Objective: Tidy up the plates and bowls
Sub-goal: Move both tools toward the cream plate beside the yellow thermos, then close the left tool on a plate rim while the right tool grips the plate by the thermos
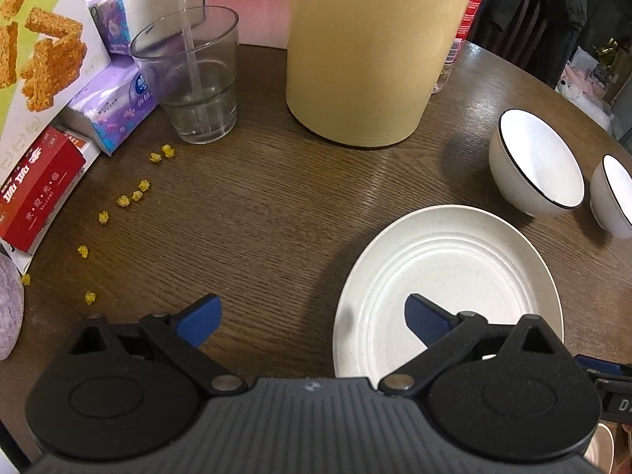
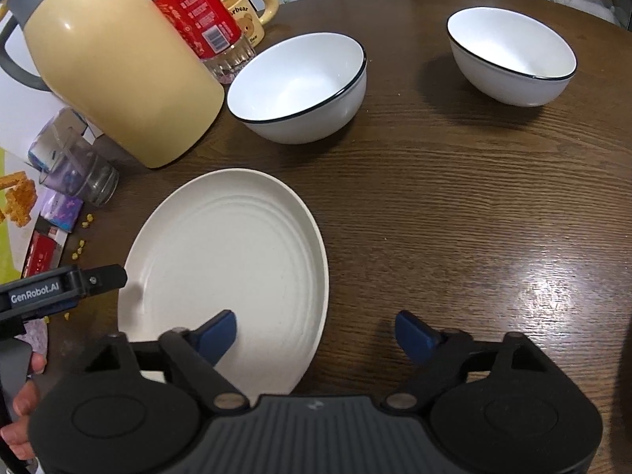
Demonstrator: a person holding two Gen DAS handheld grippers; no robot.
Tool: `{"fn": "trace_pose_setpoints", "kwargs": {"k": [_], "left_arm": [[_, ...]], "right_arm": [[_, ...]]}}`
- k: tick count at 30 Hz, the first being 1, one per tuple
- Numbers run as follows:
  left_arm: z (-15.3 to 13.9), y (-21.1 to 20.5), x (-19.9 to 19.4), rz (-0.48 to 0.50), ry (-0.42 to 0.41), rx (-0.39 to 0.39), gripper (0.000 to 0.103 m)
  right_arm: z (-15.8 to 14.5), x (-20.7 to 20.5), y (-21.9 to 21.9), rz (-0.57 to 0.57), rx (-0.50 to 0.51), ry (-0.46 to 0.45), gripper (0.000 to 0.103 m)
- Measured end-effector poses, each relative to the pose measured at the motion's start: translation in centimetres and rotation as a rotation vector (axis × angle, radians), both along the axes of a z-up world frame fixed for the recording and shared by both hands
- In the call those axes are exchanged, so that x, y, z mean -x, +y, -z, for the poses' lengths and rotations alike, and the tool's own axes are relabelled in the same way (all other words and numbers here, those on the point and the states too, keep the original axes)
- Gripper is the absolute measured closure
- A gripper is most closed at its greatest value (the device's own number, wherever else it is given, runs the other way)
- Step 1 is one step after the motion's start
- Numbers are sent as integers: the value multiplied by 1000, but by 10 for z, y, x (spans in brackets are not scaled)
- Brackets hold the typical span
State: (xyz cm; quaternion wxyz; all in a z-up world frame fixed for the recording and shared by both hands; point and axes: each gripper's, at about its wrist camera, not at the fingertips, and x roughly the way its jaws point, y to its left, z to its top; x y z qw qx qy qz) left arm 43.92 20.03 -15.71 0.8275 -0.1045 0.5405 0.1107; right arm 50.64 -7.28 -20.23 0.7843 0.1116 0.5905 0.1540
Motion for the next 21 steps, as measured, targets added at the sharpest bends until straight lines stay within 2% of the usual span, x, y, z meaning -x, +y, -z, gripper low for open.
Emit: {"fn": "trace_pose_setpoints", "kwargs": {"k": [5, 7, 9, 20, 21], "left_arm": [[5, 1, -3, 1, 9, 5, 14], [7, 1, -4, 2, 12, 11, 21], [9, 1, -4, 6, 15, 20, 31], [16, 1, -7, 15, 23, 55, 59], [17, 2, -7, 14, 22, 60, 65]], "right_arm": [[6, -4, 3, -1, -3, 15, 31], [7, -3, 3, -4, -8, 20, 37], [7, -3, 4, -6, -14, 22, 41], [9, -5, 4, -4, -45, 29, 66], [10, -6, 5, -2, -46, 29, 69]]}}
